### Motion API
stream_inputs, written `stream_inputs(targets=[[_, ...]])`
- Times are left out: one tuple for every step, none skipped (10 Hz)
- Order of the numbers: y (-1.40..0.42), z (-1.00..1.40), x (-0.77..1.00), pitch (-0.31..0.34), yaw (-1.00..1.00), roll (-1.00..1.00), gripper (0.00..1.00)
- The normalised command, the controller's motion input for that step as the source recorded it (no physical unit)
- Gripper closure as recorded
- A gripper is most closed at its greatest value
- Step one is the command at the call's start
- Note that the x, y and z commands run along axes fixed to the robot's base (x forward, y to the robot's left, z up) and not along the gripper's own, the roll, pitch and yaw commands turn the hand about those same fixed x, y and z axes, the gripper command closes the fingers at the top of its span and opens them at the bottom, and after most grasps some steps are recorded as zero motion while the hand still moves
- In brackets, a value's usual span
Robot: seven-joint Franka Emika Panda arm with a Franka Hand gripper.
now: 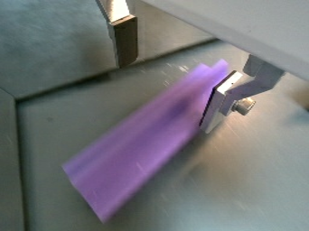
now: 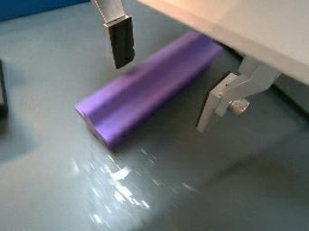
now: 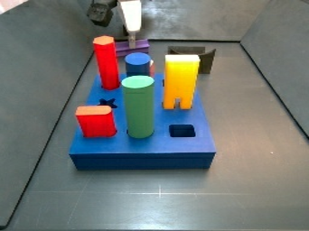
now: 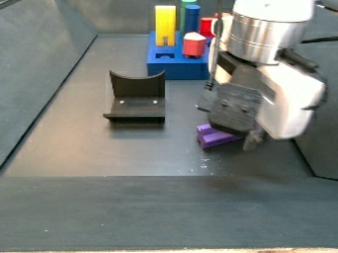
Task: Pick up the star object. Move up. Place the star object on the fixture. Regrasp the star object. Move to above the board. Insert the star object.
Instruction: Pick up the star object.
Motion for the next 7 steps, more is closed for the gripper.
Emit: stream_inputs(targets=[[-0.20, -0.10, 0.26, -0.096, -0.25, -0.45, 0.00], [-0.05, -0.20, 0.22, -0.009, 0.00, -0.43, 0.00], [0.00, -0.04, 0.21, -0.036, 0.13, -0.50, 0.00], [-0.01, 0.01, 0.15, -0.027, 0.21, -0.50, 0.00], [0.00, 0.07, 0.11, -0.039, 0.19, -0.50, 0.00], [0.00, 0.09, 0.06, -0.024, 0.15, -0.50, 0.00], [0.17, 0.00, 0.00, 0.000, 0.03, -0.50, 0.00]])
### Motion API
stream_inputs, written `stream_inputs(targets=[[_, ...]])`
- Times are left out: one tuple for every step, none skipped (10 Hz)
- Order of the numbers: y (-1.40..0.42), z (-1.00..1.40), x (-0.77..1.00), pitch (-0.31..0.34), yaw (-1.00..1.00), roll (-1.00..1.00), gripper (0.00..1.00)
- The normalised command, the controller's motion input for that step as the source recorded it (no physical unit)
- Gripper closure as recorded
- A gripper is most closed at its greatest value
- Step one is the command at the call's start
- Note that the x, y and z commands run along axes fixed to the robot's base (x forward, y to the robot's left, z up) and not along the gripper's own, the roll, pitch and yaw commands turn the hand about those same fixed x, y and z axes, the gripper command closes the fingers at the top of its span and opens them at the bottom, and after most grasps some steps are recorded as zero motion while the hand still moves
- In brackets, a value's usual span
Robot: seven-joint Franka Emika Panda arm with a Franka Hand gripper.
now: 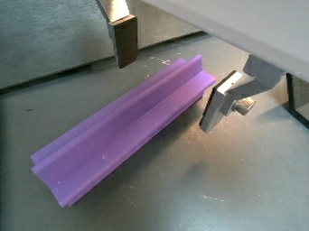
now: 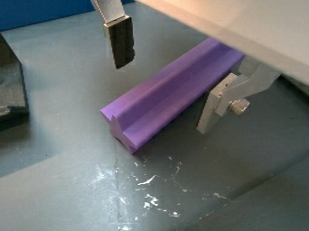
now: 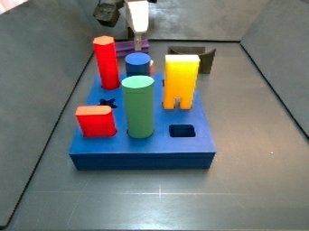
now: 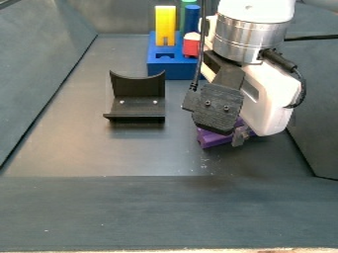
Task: Pick up the star object. Move up. Place the star object on the fixture. Regrasp the star object. Move to above the board. Insert the star object.
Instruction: Pick up the star object.
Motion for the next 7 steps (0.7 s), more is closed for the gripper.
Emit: stream_inputs(targets=[[0.13, -0.93, 0.00, 0.000, 0.00, -0.13, 0.00], [0.16, -1.00, 0.00, 0.000, 0.00, -0.01, 0.00], [0.17, -1.00, 0.00, 0.000, 0.00, 0.00, 0.00], [0.07, -1.00, 0.00, 0.000, -0.02, -0.07, 0.00], [0.00, -0.86, 0.02, -0.073, -0.07, -0.16, 0.00], [-0.14, -0.59, 0.03, -0.137, -0.13, -0.28, 0.00], [-0.32, -0.35, 0.07, -0.163, -0.17, -0.38, 0.00]])
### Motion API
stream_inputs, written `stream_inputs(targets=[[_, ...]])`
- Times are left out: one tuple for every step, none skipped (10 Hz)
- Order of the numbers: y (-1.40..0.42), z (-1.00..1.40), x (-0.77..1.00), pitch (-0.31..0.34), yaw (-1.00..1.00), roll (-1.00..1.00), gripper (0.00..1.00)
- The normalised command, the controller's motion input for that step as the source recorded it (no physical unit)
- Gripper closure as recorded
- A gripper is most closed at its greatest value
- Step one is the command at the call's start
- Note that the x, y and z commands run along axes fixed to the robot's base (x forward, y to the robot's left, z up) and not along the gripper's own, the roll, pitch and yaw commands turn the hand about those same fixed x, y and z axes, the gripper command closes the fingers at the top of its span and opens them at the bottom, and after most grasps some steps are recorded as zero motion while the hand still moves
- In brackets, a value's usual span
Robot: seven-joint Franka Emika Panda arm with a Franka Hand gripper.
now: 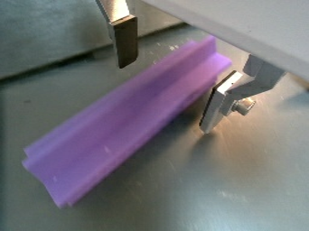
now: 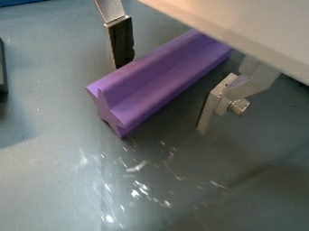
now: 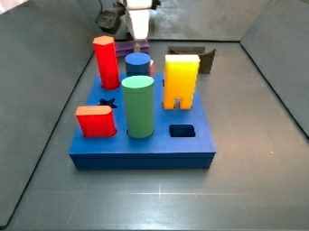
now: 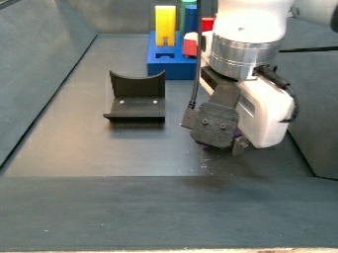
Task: Pick up the star object. Move up. Place the star object on the fixture. Regrasp the star object. Move to above the board. Insert the star object.
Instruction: Pick up the star object.
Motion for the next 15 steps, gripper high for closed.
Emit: stream_inputs(targets=[[-0.33, -0.34, 0.06, -0.163, -0.18, -0.39, 0.00], [-0.30, -0.36, 0.05, -0.167, -0.20, -0.38, 0.00], [-0.20, -0.48, 0.00, -0.159, -0.21, -0.31, 0.00], [0.00, -0.47, 0.00, -0.164, -0.24, -0.31, 0.00], [0.00, -0.07, -0.06, -0.069, 0.00, -0.09, 0.00], [0.00, 0.00, 0.00, 0.000, 0.00, 0.00, 0.00], [0.00, 0.00, 0.00, 0.000, 0.00, 0.00, 1.00], [0.00, 0.00, 0.00, 0.000, 0.00, 0.00, 1.00], [0.00, 0.00, 0.00, 0.000, 0.00, 0.00, 1.00], [0.00, 0.00, 0.00, 0.000, 0.00, 0.00, 1.00], [0.00, 0.00, 0.00, 0.000, 0.00, 0.00, 1.00], [0.00, 0.00, 0.00, 0.000, 0.00, 0.00, 1.00], [0.00, 0.00, 0.00, 0.000, 0.00, 0.00, 1.00], [0.00, 0.00, 0.00, 0.000, 0.00, 0.00, 1.00], [0.00, 0.00, 0.00, 0.000, 0.00, 0.00, 1.00]])
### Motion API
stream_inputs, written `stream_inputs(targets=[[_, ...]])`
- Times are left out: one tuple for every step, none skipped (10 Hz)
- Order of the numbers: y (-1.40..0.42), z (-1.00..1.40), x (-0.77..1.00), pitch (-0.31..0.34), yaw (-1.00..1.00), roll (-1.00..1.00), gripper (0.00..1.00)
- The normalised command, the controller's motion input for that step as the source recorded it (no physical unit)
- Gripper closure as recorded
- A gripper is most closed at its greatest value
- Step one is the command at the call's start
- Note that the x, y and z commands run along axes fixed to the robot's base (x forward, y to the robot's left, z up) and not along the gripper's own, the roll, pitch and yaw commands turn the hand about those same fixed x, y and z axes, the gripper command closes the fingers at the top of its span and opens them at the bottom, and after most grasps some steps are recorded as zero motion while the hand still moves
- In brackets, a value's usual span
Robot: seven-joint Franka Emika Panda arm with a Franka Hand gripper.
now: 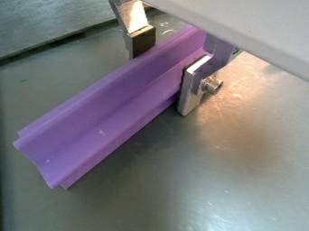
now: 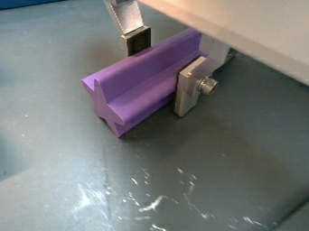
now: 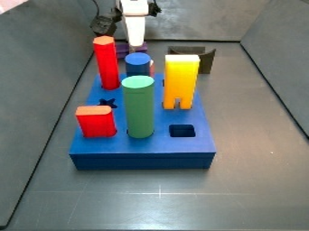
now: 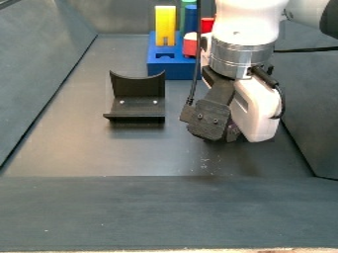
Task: Pick up the star object. Move up. Place the star object on the fixture. Regrasp the star object. Move to above the board. Insert the star object.
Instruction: Pick up the star object, then move up.
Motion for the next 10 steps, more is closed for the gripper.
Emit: stream_inputs(targets=[[0.00, 0.00, 0.00, 0.000, 0.00, 0.00, 1.00], [0.00, 0.00, 0.00, 0.000, 0.00, 0.00, 1.00], [0.00, 0.83, 0.00, 0.000, 0.00, 0.00, 1.00], [0.07, 0.80, -0.03, 0.015, 0.01, 0.01, 1.00], [0.06, 0.70, -0.02, 0.049, 0.00, 0.01, 1.00], [0.03, 0.60, -0.01, 0.074, -0.02, 0.02, 1.00], [0.02, 0.48, -0.01, 0.093, -0.02, 0.04, 1.00], [0.01, 0.42, -0.01, 0.096, -0.03, 0.05, 1.00], [0.00, 0.29, -0.02, 0.100, -0.03, 0.07, 1.00], [0.00, 0.21, -0.02, 0.102, -0.02, 0.09, 1.00]])
